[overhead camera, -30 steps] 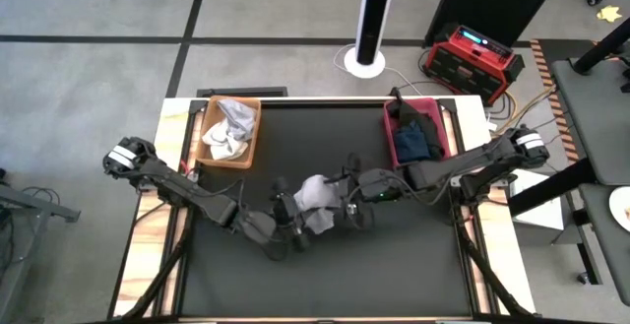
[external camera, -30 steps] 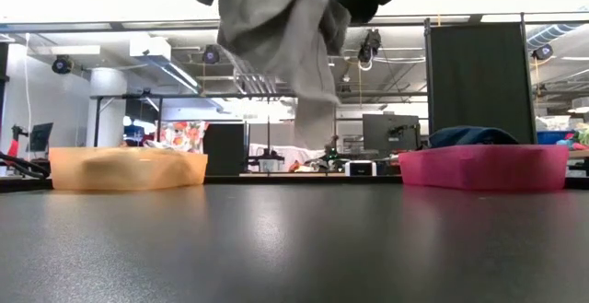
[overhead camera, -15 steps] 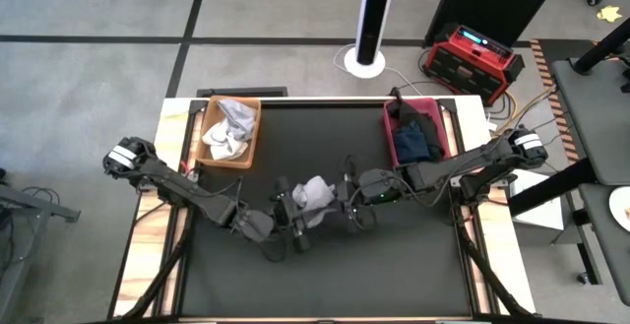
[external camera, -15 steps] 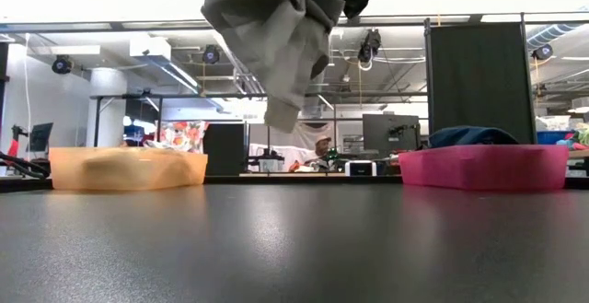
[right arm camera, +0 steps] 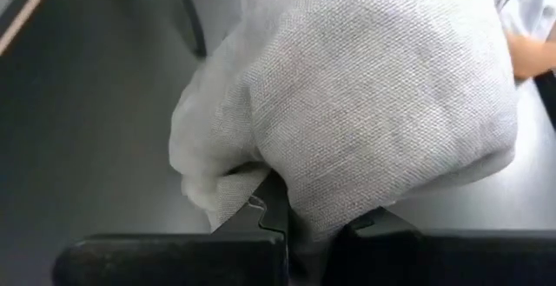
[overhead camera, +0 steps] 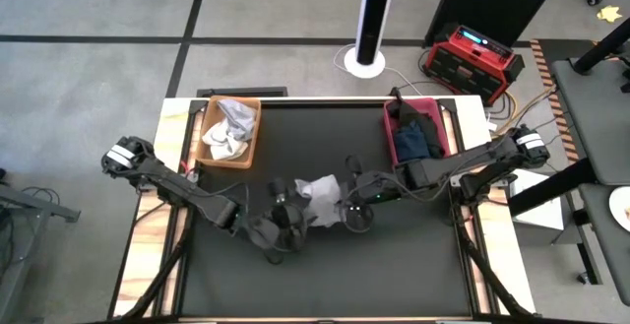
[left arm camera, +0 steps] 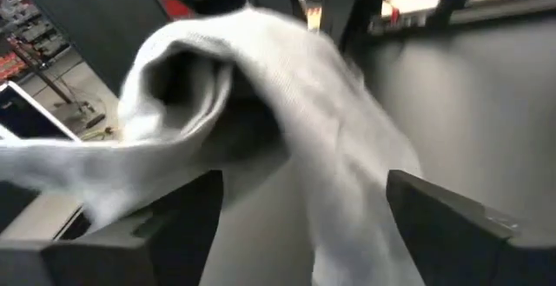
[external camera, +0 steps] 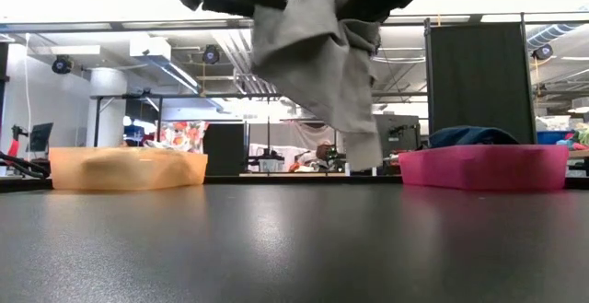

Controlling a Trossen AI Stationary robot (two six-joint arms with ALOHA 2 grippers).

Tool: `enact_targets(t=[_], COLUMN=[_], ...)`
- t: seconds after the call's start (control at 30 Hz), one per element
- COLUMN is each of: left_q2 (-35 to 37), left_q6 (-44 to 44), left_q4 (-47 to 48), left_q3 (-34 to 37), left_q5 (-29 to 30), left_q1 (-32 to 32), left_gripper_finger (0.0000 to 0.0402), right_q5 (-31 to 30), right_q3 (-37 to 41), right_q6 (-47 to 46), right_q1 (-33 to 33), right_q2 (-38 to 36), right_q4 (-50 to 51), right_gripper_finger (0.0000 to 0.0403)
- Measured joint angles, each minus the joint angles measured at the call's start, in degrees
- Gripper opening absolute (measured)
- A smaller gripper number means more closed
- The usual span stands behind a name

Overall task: Sort towels by color in basket
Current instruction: Put the gray towel into the orange bin

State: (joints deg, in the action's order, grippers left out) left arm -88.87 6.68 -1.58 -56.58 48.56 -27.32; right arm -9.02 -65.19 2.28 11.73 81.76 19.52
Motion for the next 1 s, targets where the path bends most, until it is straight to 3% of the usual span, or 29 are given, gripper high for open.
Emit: enact_targets(t=[0.17,0.33,0.47,0.63,0.77,1.0], left_q2=[0.5,2.1,4.3,4.8,3.0,0.5], left_q6=[0.8,1.1,4.1,-1.9,-10.1,-15.8], left_q4=[5.1,6.4,11.4,4.5,-1.1,-7.6], left_q3=[0.0,0.0,-1.6,-3.2,-3.6,-3.6], left_q5=[-0.1,-3.0,-1.3,1.3,-2.4,-10.4], left_q1=[-0.6,-2.8,-5.3,-3.8,-0.8,4.8], left_gripper_finger=[0.0322,0.0317,0.0312,0.0309,0.0308,0.0308], right_q5=[-0.3,-4.2,-5.1,-5.0,-5.0,-5.0], right_q3=[-0.8,-0.8,-0.8,-0.8,-0.8,-0.8], right_q6=[0.0,-1.4,-2.2,-2.0,-1.7,-1.7], right_q1=[0.0,0.0,0.0,0.0,0.0,0.0], right_q2=[0.0,0.0,0.0,0.0,0.0,0.0], right_q4=[5.8,9.9,12.2,11.7,11.5,11.5], right_gripper_finger=[0.0018,0.0018,0.0017,0.0017,0.0017,0.0017])
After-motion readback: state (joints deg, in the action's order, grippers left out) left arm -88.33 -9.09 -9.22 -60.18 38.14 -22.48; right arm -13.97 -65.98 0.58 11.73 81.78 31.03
